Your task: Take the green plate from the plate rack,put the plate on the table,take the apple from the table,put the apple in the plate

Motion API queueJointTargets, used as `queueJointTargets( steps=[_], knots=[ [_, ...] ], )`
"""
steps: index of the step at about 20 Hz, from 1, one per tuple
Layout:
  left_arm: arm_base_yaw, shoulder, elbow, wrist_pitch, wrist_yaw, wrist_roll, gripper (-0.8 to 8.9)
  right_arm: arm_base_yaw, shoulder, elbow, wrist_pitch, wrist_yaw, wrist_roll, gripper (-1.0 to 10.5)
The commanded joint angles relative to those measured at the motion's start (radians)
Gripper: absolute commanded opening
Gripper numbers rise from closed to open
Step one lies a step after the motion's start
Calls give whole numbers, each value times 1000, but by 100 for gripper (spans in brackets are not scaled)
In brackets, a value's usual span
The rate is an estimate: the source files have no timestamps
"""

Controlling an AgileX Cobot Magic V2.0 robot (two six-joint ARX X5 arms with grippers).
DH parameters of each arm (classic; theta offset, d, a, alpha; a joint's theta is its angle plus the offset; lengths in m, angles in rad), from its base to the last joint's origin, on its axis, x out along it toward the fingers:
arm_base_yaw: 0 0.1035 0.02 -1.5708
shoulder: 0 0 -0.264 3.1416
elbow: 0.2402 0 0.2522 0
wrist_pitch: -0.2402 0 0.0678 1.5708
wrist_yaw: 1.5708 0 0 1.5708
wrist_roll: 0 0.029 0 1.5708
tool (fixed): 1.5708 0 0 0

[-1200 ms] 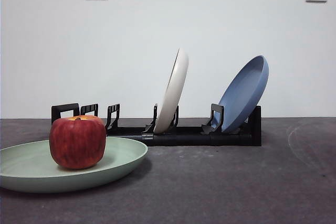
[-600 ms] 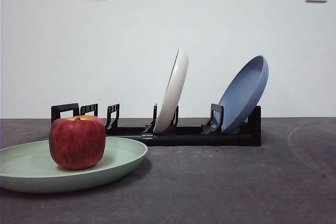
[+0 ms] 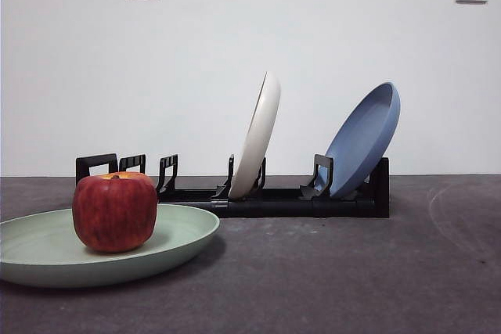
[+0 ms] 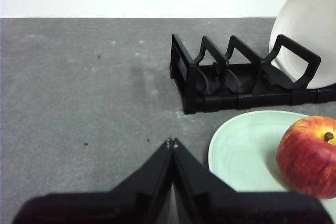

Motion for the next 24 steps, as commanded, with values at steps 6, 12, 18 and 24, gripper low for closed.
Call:
queueJointTargets(
  steps=[6,12,18,24],
  knots=[
    [3,40,-6,7,4,15,-4,1,1,-4,-24,4,-4,0],
    [3,64,-6,6,4,15,-4,-115,0,-26,46,383,-98,0],
    [3,90,-6,6,4,15,-4,-585,-102,-398,602,219,-177,0],
    [3,119,-6,6,4,15,-4,-855,-288,-955,1208,-39,-180,0]
  ],
)
